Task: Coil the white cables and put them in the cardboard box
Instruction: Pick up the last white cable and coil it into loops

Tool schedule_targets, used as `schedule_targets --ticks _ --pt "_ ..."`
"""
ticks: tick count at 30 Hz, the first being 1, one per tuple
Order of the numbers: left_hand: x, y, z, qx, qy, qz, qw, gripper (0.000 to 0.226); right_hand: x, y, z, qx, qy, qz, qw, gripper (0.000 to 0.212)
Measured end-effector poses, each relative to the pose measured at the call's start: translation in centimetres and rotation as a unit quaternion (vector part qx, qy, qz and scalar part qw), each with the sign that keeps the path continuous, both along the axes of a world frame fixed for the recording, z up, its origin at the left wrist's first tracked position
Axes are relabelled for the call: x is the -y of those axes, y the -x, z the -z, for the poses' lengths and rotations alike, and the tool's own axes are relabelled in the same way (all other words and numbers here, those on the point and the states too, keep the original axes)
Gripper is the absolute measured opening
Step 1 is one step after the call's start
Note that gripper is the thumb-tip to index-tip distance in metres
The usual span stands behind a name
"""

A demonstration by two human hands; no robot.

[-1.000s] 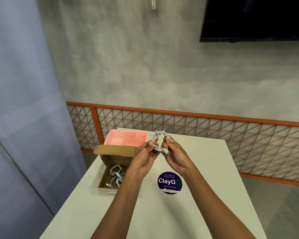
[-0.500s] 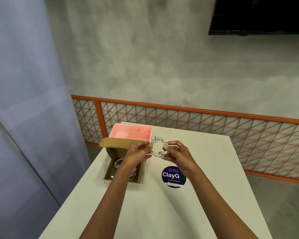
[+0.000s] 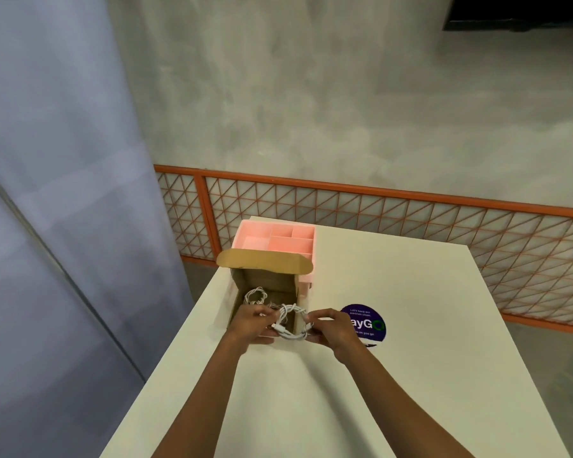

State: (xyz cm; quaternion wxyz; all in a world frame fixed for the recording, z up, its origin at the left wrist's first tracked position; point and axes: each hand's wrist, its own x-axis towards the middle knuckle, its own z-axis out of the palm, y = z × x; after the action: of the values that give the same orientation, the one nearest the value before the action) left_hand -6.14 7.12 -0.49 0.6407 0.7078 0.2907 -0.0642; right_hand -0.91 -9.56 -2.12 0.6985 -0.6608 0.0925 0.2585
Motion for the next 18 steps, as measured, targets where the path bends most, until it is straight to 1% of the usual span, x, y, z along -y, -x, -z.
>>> schedule_targets --ticks 1,4,6,10,12,15,18 --pt "-0.6 0.0 0.9 -0.009 -0.003 -0.013 1.0 0.014 -0.6 0.0 0.8 -0.006 0.011 0.013 1.0 0.005" --pt "-2.2 -0.7 3.3 -0.009 -0.007 -0.063 0.998 0.016 -2.6 -0.3 2.6 -0.022 0.02 0.033 0.999 0.025" --pt "-2.8 -1.5 4.2 0.002 -0.019 -0.073 0.997 0.019 -3.7 -0.6 3.2 -0.021 0.018 0.028 0.999 0.032" --pt "-3.9 -3.3 4.9 0.036 -0.035 -0.021 0.999 0.026 -5.9 -1.4 3.4 -0.015 0.019 0.01 1.0 0.027" --pt "-4.6 -4.1 5.2 0.062 -0.058 0.004 0.996 0.034 -6.8 -2.0 3.6 -0.026 0.012 0.015 0.999 0.029" --pt "-5.0 -5.2 5.9 0.08 -0.093 0.011 0.992 0.04 -7.8 -2.9 4.0 -0.042 -0.007 0.024 0.999 0.034" --pt "-5.2 -6.5 7.1 0.101 -0.11 -0.006 0.989 0.044 -8.8 -3.6 4.4 -0.055 -0.031 0.04 0.997 0.034"
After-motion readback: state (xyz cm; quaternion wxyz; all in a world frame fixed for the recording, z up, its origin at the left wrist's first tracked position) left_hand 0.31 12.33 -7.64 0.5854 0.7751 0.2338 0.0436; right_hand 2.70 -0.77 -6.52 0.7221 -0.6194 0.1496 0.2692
